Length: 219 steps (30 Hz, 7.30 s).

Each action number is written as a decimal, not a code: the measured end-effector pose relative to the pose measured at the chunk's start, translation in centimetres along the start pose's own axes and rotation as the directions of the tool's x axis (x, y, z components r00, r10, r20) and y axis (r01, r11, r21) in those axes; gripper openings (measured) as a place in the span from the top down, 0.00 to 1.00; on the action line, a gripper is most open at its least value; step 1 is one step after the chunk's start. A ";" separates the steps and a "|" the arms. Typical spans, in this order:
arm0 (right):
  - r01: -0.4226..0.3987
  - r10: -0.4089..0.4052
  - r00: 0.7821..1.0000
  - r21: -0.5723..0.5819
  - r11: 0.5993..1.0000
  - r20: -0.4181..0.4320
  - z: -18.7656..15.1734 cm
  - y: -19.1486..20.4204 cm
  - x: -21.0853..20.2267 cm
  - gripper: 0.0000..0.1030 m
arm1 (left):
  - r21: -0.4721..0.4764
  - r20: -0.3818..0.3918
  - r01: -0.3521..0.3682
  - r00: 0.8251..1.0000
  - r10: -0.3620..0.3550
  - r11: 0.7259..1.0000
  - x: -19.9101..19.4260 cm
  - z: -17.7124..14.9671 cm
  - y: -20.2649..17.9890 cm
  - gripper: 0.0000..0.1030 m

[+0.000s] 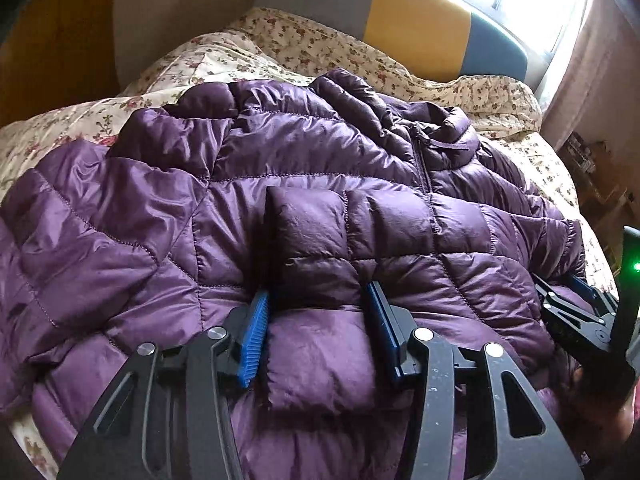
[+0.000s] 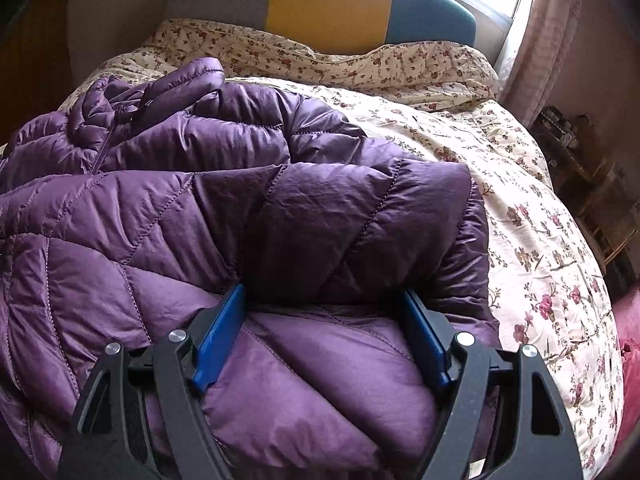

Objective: Fold large clothes

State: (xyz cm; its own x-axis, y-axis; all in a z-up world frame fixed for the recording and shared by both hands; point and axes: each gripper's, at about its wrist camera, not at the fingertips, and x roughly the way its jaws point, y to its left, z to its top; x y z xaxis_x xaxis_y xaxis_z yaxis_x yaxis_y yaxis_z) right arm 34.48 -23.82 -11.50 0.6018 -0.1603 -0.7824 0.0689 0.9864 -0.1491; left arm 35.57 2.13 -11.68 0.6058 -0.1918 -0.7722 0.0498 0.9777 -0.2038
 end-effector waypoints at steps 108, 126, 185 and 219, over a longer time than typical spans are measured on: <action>0.084 -0.083 0.996 -0.043 0.996 0.019 -0.5 1.0 -0.3 0.21 | -0.053 0.037 0.356 0.934 -0.354 0.933 -4.9 2.8 -6.3 0.90; 0.054 -0.054 0.998 -0.024 0.998 0.013 -0.2 0.4 -1.1 0.30 | -0.065 0.054 0.367 0.930 -0.364 0.928 -5.7 1.9 -4.8 0.53; 0.022 -0.022 1.000 0.017 1.000 0.014 0.4 0.7 -4.4 0.67 | -0.090 0.143 -0.066 0.987 0.079 0.994 -6.6 1.8 6.1 0.32; -0.054 0.064 0.996 -0.136 0.989 0.069 1.1 8.6 -0.2 0.50 | -0.001 0.085 -0.126 0.988 0.126 0.992 -1.3 2.0 5.3 0.26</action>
State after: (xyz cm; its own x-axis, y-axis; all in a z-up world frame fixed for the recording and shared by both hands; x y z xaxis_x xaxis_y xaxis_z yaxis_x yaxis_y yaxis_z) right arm 35.83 -15.21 -11.91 0.6581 -0.0940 -0.7470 -0.0730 0.9795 -0.1876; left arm 36.67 7.75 -10.55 0.6722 -0.0593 -0.7380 -0.0276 0.9941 -0.1050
